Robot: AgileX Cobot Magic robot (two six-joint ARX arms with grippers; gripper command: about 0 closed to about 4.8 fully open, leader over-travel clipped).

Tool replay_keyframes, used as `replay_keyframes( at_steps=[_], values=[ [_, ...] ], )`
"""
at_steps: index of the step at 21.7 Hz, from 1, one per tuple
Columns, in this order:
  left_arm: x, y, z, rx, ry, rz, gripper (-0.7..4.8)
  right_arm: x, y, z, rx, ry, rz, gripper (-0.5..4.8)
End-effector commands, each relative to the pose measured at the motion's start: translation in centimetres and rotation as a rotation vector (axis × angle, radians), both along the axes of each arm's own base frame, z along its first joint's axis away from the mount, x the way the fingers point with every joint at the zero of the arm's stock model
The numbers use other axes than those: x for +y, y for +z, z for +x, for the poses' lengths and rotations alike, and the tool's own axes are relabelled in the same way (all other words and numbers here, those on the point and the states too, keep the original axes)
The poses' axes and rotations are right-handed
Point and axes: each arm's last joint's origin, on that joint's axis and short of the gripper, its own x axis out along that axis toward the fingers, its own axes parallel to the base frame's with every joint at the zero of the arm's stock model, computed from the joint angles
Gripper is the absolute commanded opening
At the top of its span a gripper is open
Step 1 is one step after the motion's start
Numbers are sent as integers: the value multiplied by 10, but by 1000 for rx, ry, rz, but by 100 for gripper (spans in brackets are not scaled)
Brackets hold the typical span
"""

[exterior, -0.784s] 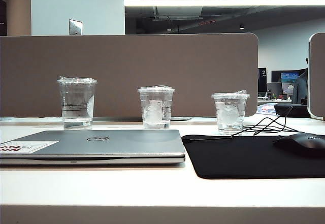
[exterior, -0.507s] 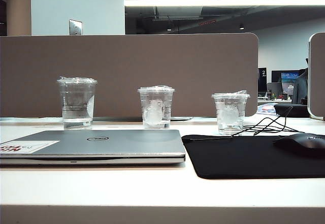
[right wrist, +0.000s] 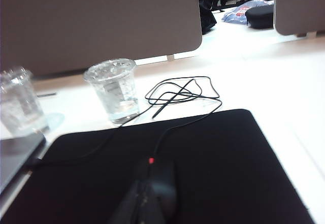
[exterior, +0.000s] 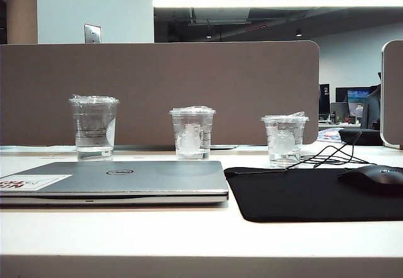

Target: Pick up the coffee cup on the middle and place it on the right side of the laptop.

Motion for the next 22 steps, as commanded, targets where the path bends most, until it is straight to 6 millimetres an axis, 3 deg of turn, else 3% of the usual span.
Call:
replay_keyframes(
  at_steps=[1, 3, 6, 9, 11, 14, 17, 19, 22],
  values=[
    [-5, 22, 18, 78, -114, -7, -5, 0, 3, 0, -42, 3, 135, -1],
    [-10, 32, 33, 101, -148, -5, -5, 0, 5, 0, -57, 5, 179, -1],
    [-32, 46, 70, 206, -255, 6, -5, 2, 12, -1, -122, 83, 195, -1],
    [-58, 39, 106, 292, -400, 11, -5, 3, 21, -2, -204, 136, 222, -3],
    [-64, 33, 118, 279, -455, 3, -5, 3, 23, -3, -210, 129, 222, -3],
    [-68, 26, 128, 290, -465, 4, -5, 2, 28, -4, -229, 95, 225, -3],
    [-68, 27, 129, 290, -465, 4, -5, 3, 44, -3, -239, 85, 105, -4],
    [-69, 29, 129, 269, -473, 2, -5, 4, 54, 7, -200, 102, 92, -3],
    [-69, 34, 131, 208, -473, 0, -5, 13, 72, 40, -125, 267, 99, -3]
  ],
)
